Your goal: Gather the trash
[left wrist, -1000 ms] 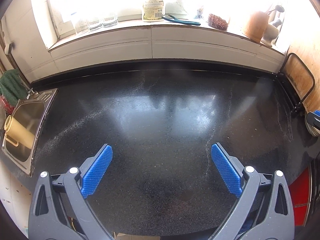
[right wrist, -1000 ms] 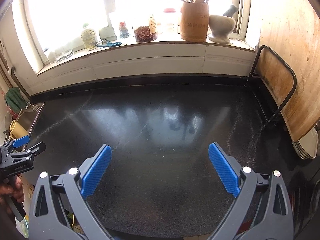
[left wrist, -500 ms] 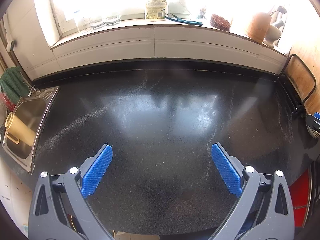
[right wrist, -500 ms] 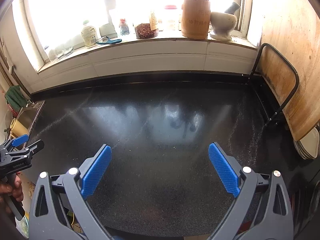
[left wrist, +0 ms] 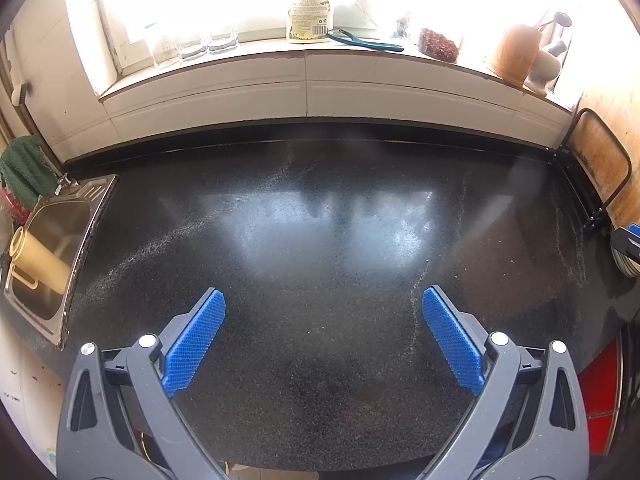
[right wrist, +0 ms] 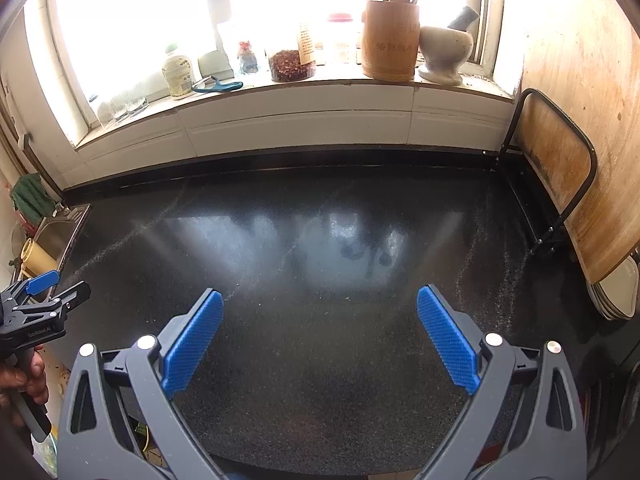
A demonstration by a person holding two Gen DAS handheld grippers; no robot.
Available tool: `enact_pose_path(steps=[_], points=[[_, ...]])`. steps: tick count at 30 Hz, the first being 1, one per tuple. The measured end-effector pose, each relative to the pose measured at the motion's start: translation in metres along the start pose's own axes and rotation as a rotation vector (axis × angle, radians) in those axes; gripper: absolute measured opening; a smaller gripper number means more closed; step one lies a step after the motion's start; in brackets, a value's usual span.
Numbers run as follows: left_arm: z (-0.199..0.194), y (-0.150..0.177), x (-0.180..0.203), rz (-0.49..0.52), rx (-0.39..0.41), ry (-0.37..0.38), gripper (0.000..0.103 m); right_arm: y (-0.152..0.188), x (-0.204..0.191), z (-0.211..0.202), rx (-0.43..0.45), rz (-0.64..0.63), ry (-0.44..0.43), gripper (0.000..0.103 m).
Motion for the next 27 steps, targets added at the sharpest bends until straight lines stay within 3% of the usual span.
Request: enact_pose_path(steps=[27], points=[[0.0068, -0.0014, 0.0031, 0.001, -0.007, 0.009, 0.096, -0.003, 0.0014, 0.0067, -0.004, -0.002, 0.002, 0.094]])
Point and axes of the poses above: each gripper's, at about its wrist camera, not at the fingertips, and z roughly the way its jaws point, x to its right, y to its underside, the point moved 1 cm from there along z, roughly the way its jaws point, and after that the axes turned 8 degrees about y, right-handed, at the moved point
